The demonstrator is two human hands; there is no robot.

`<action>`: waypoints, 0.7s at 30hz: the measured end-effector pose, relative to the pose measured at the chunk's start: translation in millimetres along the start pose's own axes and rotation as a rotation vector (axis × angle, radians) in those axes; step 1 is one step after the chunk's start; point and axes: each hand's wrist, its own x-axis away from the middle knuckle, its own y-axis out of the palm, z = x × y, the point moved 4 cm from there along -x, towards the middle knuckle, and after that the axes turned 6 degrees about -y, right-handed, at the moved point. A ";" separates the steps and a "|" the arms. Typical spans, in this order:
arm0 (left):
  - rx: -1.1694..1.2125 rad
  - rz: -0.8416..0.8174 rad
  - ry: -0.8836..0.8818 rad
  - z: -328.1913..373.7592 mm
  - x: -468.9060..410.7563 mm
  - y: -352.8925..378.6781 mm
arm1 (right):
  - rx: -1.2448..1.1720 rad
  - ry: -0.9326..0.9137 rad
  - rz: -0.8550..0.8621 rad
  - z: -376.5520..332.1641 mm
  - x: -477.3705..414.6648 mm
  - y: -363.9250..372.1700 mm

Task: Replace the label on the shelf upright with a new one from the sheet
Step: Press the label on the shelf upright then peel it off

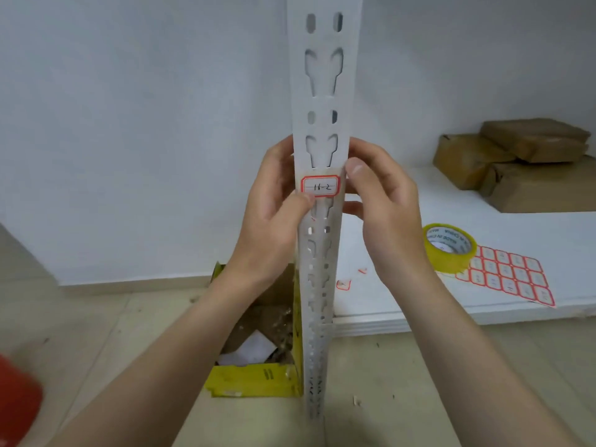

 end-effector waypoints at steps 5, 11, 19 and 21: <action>0.076 -0.008 0.060 -9.6 -3.9 3.9 | -0.072 -0.125 0.066 6.3 4.2 2.6; 0.119 -0.050 0.068 -9.0 -5.3 1.3 | -0.066 -0.133 0.009 -3.9 2.3 11.5; 0.104 -0.082 0.081 0.2 -5.5 -9.2 | -0.051 -0.115 0.010 -8.2 2.0 25.7; 0.115 -0.068 0.070 -0.2 -4.5 -11.1 | -0.034 -0.113 0.024 -8.9 2.7 28.9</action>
